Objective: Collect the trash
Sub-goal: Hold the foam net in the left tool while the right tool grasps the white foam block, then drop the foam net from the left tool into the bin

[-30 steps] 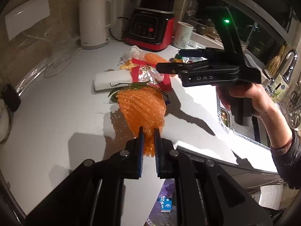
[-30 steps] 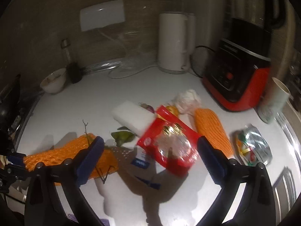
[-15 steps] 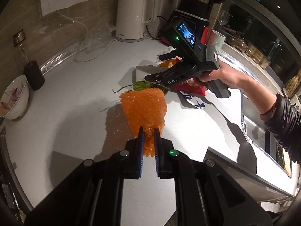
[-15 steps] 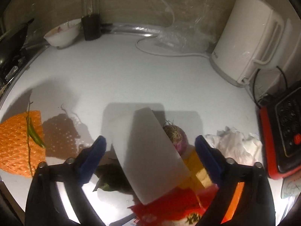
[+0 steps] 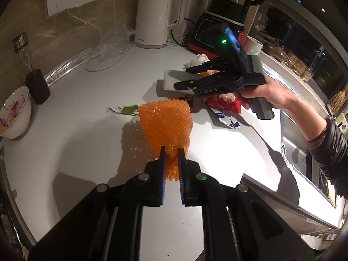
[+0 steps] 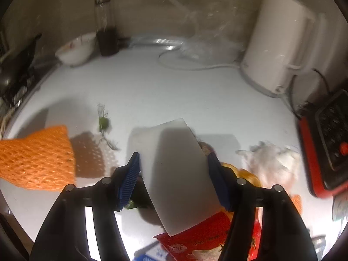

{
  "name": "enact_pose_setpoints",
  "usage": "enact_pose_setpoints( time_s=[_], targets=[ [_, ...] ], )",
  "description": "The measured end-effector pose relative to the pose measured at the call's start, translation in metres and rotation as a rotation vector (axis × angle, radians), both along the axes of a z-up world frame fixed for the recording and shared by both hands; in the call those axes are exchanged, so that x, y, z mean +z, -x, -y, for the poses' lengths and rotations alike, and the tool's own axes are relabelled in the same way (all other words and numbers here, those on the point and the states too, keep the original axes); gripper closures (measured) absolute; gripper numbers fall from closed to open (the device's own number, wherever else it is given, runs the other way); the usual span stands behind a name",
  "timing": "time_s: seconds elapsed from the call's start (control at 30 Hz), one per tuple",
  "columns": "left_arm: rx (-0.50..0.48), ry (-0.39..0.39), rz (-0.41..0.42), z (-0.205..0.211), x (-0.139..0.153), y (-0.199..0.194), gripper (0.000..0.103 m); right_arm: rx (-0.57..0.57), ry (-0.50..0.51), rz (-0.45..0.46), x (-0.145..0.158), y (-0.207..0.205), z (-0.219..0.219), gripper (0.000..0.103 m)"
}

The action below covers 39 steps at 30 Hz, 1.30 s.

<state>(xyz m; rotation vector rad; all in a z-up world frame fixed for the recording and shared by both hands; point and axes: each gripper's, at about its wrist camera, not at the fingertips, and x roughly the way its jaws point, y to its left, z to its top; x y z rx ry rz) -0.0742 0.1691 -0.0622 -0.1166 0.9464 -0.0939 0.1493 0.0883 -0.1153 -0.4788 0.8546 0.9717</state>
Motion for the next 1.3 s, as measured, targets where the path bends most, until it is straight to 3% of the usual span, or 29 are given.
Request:
enact_pose_setpoints(
  time_s=[0.17, 0.43, 0.67, 0.87, 1.07, 1.3],
  targets=[
    [-0.052, 0.003, 0.028, 0.011, 0.01, -0.001, 0.093, -0.1, -0.084, 0.039, 0.034, 0.027, 0.043, 0.04],
    [-0.235, 0.008, 0.065, 0.055, 0.021, -0.008, 0.093, -0.339, -0.123, 0.096, 0.077, 0.105, 0.123, 0.04],
    [-0.393, 0.0, 0.067, 0.094, 0.016, -0.019, 0.093, -0.592, -0.111, 0.081, 0.091, 0.177, 0.179, 0.04],
    [-0.499, -0.009, 0.062, 0.118, 0.01, -0.02, 0.093, -0.741, -0.115, 0.098, 0.095, 0.216, 0.204, 0.039],
    [-0.57, -0.026, 0.054, 0.132, 0.006, -0.011, 0.093, -0.819, -0.133, 0.113, 0.098, 0.241, 0.217, 0.039],
    [-0.592, -0.044, 0.062, 0.143, 0.006, 0.025, 0.093, -0.791, -0.14, 0.117, 0.106, 0.276, 0.222, 0.039]
  ],
)
